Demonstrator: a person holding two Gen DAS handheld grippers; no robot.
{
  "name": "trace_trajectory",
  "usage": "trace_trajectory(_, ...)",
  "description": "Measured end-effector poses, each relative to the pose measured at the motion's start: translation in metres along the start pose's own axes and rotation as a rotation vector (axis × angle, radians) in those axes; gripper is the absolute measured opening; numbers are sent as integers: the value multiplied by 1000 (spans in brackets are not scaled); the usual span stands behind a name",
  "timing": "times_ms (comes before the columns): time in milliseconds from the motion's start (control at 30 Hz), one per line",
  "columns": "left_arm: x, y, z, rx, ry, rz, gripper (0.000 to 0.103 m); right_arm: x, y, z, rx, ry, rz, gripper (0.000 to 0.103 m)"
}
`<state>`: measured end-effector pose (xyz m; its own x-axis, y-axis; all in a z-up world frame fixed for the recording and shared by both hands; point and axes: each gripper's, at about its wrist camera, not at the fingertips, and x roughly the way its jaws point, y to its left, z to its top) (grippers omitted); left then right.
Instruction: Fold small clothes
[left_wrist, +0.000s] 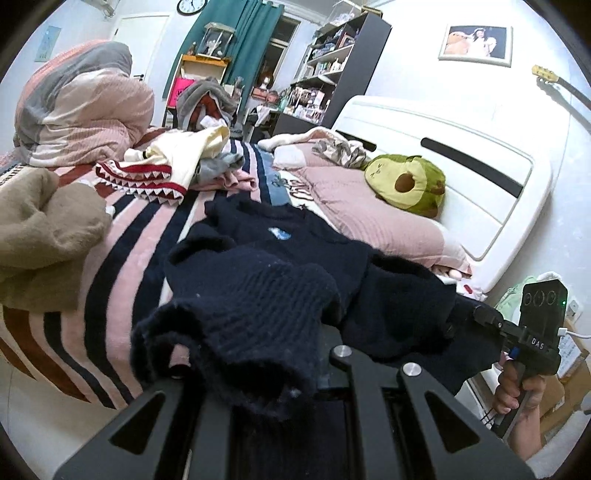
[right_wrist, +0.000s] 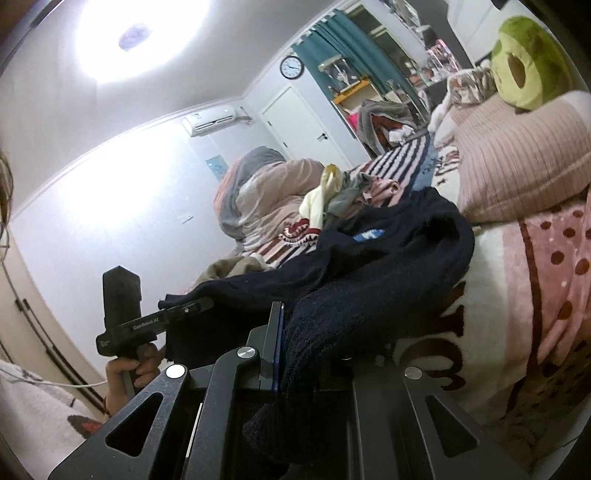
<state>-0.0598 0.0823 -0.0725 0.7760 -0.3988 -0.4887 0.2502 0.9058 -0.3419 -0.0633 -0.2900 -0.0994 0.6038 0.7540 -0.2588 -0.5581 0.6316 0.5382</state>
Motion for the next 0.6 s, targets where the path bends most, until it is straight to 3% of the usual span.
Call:
trace_trajectory(367,-77,-15,-10,21,-87,-35,7,-36,50,-1,-108,-40,62,5)
trace_trajectory(600,-112,-24,1,61,-159,-37,7,-56,77,7,-173,-87,112,5)
